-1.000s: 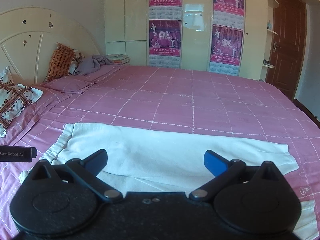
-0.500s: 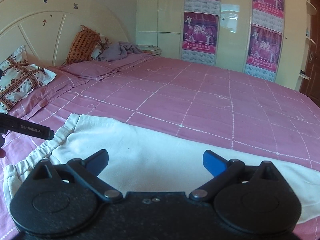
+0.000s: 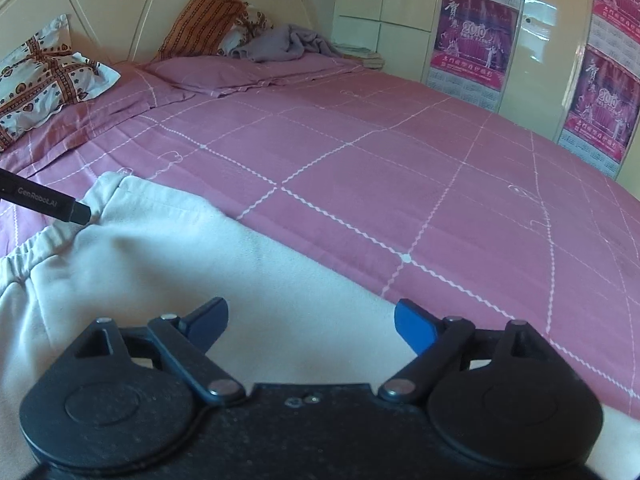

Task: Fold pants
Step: 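Grasp the waistband corners with the left gripper while the right gripper grasps the other corner, then lift the waistband with both grippers and fold it over toward the leg cuffs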

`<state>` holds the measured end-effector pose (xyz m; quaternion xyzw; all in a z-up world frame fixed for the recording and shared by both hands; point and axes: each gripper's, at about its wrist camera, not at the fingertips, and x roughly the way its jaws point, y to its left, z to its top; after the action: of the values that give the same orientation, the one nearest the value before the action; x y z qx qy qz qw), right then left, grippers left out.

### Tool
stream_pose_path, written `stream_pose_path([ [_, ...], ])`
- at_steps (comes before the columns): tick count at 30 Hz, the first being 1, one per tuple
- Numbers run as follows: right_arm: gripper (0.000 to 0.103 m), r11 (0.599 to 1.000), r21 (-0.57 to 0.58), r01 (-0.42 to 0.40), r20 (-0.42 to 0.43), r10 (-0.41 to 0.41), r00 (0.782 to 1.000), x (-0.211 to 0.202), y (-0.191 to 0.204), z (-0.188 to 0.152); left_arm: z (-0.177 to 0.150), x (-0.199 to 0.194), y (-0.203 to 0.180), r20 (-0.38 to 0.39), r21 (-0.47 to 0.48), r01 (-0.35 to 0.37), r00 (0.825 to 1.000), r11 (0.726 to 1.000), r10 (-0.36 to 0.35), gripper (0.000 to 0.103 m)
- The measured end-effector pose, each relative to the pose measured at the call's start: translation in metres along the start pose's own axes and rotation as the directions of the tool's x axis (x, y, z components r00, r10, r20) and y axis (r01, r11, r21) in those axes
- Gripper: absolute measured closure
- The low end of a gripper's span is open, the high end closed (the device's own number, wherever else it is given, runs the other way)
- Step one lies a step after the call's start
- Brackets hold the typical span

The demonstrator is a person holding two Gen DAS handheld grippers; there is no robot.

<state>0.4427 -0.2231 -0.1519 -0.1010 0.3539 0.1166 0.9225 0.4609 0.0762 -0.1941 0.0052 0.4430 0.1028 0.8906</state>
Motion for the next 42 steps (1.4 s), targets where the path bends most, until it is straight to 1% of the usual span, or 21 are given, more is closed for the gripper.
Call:
stream_pose_path([
  [5, 0.008, 1.0, -0.026, 0.01, -0.037, -0.011, 0.999, 0.032, -0.013, 0.011, 0.001, 0.029, -0.002, -0.063, 0.024, 0.065, 0.996, 0.998, -0.064, 0.001],
  [7, 0.008, 0.999, -0.039, 0.014, -0.063, -0.017, 0.998, 0.044, -0.016, 0.013, -0.001, 0.034, 0.001, -0.058, 0.002, 0.113, 0.992, 0.994, -0.112, 0.018],
  [8, 0.009, 0.999, -0.046, 0.018, -0.082, -0.022, 0.996, 0.052, -0.018, 0.014, -0.001, 0.034, 0.003, -0.053, -0.015, 0.117, 0.992, 0.993, -0.118, 0.019],
  [10, 0.013, 0.998, -0.054, 0.019, -0.122, -0.025, 0.992, 0.065, -0.02, 0.013, -0.001, 0.032, 0.0, -0.048, -0.01, 0.125, 0.991, 0.992, -0.125, 0.033],
  [12, 0.016, 0.998, -0.061, 0.001, -0.134, -0.009, 0.991, 0.071, -0.021, 0.011, -0.002, 0.028, -0.005, -0.047, 0.005, 0.107, 0.993, 0.994, -0.106, 0.042],
  [13, 0.02, 0.998, -0.067, -0.015, -0.133, 0.006, 0.991, 0.071, -0.021, 0.011, -0.002, 0.027, -0.005, -0.051, 0.001, 0.102, 0.994, 0.995, -0.102, 0.047],
  [14, 0.035, 0.997, -0.065, -0.038, -0.139, 0.029, 0.99, 0.071, -0.021, 0.012, -0.002, 0.026, -0.005, -0.055, -0.007, 0.098, 0.994, 0.995, -0.098, 0.049],
  [15, 0.054, 0.996, -0.055, -0.069, -0.149, 0.061, 0.987, 0.069, -0.02, 0.015, -0.002, 0.025, -0.004, -0.06, -0.018, 0.095, 0.994, 0.995, -0.096, 0.052],
  [18, 0.087, 0.993, -0.091, -0.079, -0.169, 0.063, 0.984, 0.062, -0.01, 0.018, -0.002, 0.018, -0.005, -0.057, -0.012, 0.076, 0.995, 0.997, -0.076, 0.061],
  [21, 0.095, 0.992, -0.109, -0.069, -0.133, 0.054, 0.99, 0.039, -0.004, 0.016, -0.004, 0.002, -0.002, -0.032, -0.001, 0.064, 0.997, 0.998, -0.064, 0.07],
  [25, 0.099, 0.985, -0.137, -0.101, -0.016, 0.1, 0.995, -0.035, 0.021, 0.002, -0.013, -0.037, 0.015, 0.011, -0.014, 0.108, 0.994, 0.994, -0.108, 0.073],
  [28, 0.1, 0.973, -0.192, -0.127, 0.013, 0.132, 0.991, -0.094, 0.055, -0.027, -0.031, -0.074, 0.029, 0.029, -0.007, 0.152, 0.988, 0.988, -0.152, 0.073],
  [31, 0.1, 0.967, -0.197, -0.159, -0.015, 0.16, 0.987, -0.134, 0.085, -0.068, -0.061, -0.106, 0.044, 0.006, 0.013, 0.178, 0.984, 0.984, -0.178, 0.073],
  [33, 0.103, 0.968, -0.152, -0.2, -0.043, 0.195, 0.98, -0.146, 0.102, -0.094, -0.082, -0.117, 0.053, -0.036, 0.014, 0.187, 0.982, 0.982, -0.186, 0.073],
  [35, 0.103, 0.97, -0.143, -0.197, -0.094, 0.185, 0.978, -0.143, 0.126, -0.12, -0.105, -0.12, 0.06, -0.101, 0.02, 0.179, 0.979, 0.984, -0.176, 0.073],
  [36, 0.092, 0.974, -0.134, -0.182, -0.115, 0.167, 0.979, -0.139, 0.134, -0.131, -0.114, -0.121, 0.064, -0.131, 0.019, 0.177, 0.976, 0.984, -0.173, 0.073],
  [38, 0.085, 0.982, -0.057, -0.182, -0.151, 0.172, 0.973, -0.135, 0.139, -0.145, -0.127, -0.125, 0.077, -0.176, -0.034, 0.189, 0.966, 0.981, -0.192, 0.067],
  [39, 0.082, 0.983, -0.003, -0.184, -0.15, 0.181, 0.972, -0.136, 0.135, -0.146, -0.131, -0.13, 0.085, -0.179, -0.077, 0.206, 0.96, 0.975, -0.217, 0.055],
  [40, 0.08, 0.982, 0.049, -0.183, -0.148, 0.189, 0.971, -0.139, 0.13, -0.146, -0.135, -0.137, 0.093, -0.165, -0.127, 0.22, 0.957, 0.967, -0.239, 0.038],
  [41, 0.073, 0.978, 0.104, -0.18, -0.141, 0.194, 0.971, -0.142, 0.123, -0.145, -0.138, -0.145, 0.099, -0.141, -0.165, 0.232, 0.956, 0.958, -0.256, 0.029],
  [42, 0.066, 0.972, 0.163, -0.169, -0.134, 0.192, 0.972, -0.145, 0.114, -0.144, -0.139, -0.152, 0.105, -0.112, -0.194, 0.25, 0.955, 0.949, -0.274, 0.015],
])
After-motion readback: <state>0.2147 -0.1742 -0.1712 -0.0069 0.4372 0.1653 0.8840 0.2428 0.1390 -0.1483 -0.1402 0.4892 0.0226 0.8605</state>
